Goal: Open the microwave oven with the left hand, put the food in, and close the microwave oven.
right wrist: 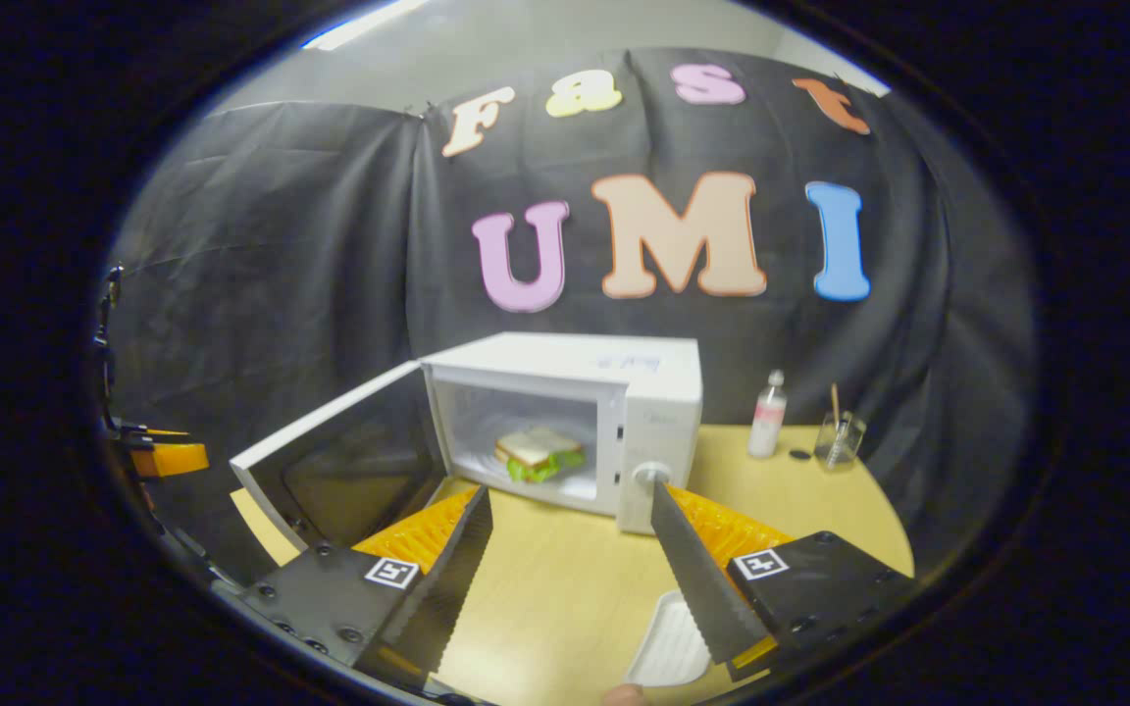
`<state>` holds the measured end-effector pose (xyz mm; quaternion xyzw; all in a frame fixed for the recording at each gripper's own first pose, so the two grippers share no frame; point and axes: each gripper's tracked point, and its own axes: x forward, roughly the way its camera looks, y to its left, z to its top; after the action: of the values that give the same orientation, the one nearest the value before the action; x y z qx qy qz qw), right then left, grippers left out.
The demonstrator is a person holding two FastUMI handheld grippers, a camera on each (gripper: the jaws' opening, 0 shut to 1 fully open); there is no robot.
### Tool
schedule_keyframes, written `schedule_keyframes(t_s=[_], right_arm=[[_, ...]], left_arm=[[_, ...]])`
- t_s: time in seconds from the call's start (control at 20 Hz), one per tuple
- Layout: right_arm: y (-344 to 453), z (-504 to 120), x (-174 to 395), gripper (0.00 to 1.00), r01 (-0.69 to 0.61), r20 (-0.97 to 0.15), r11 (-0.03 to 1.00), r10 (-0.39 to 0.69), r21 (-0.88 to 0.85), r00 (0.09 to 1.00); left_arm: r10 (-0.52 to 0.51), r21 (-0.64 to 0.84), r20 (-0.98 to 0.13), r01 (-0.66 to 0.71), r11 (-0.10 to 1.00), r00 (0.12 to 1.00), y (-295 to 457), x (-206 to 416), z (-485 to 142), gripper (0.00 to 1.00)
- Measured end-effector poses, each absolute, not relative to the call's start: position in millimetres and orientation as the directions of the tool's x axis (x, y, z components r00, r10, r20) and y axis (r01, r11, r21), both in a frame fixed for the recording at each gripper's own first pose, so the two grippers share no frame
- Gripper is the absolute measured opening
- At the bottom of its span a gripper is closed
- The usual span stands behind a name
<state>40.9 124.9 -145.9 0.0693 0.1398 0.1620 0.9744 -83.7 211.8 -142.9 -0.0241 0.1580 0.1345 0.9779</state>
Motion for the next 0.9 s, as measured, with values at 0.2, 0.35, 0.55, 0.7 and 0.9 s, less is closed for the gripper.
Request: schedule_keyframes(t_s=[0.2,0.35,0.55,0.7,0.9], right_arm=[[89,-86,50,1.00,-0.292,-0.130,0.955,0.298,0.061,0.946],[73,-55,48,1.00,-0.285,-0.069,0.957,0.288,0.049,0.955],[53,-56,43,0.96,-0.246,-0.079,0.964,0.254,0.101,0.964],[39,-56,41,0.96,-0.219,-0.090,0.968,0.230,0.122,0.969],[16,-67,37,0.96,-0.156,-0.122,0.977,0.174,0.148,0.977]], left_arm=[[0.271,-0.001,-0.330,-0.287,0.958,0.904,208,-77,-149,0.84],[0.309,0.050,-0.387,-0.316,0.948,0.868,215,-71,-171,0.23],[0.299,0.053,-0.435,-0.308,0.950,0.849,207,-53,-199,0.01],[0.332,0.129,-0.463,-0.309,0.942,0.822,205,-46,-214,0.01],[0.284,0.165,-0.470,-0.233,0.958,0.836,188,-36,-219,0.01]])
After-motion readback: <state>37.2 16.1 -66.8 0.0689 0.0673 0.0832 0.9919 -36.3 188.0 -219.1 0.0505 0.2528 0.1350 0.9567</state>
